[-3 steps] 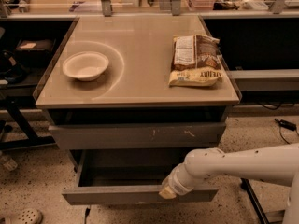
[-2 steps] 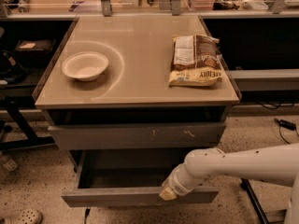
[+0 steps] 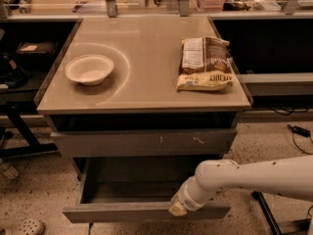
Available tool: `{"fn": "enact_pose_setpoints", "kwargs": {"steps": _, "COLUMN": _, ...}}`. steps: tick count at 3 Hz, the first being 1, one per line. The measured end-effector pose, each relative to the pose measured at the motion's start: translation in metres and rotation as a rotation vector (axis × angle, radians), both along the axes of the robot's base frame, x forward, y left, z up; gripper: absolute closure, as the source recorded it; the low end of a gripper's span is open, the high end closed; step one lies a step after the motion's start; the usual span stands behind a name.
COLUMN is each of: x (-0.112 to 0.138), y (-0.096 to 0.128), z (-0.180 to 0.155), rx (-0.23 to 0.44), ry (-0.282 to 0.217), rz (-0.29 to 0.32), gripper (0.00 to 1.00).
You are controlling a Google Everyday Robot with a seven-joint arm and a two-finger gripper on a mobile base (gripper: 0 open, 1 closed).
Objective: Open middle drawer
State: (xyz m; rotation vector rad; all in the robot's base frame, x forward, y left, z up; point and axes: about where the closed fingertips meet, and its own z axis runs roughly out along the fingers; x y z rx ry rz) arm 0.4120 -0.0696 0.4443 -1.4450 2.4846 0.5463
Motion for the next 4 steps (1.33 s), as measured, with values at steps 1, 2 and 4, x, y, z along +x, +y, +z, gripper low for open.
{"fn": "enact_pose_setpoints", "kwargs": {"steps": 1, "x": -0.0136, "y": -0.003, "z": 0.0013, "rx": -0.004, "ry": 0.027, "rz": -0.002, "gripper": 1.0}}
{"fn": "enact_pose_setpoints", "kwargs": {"steps": 2, "x": -0.0104, "y": -0.0017, "z": 0.0007, "rx": -0.006, "ry": 0.028, "rz": 0.002, "gripper": 1.0}}
{"fn": "enact_pose_setpoints", "kwargs": {"steps": 4, "x": -0.0185, "y": -0.005, "z": -0.0048, "rx": -0.008, "ry": 0.056, "rz": -0.007, "gripper": 1.0}}
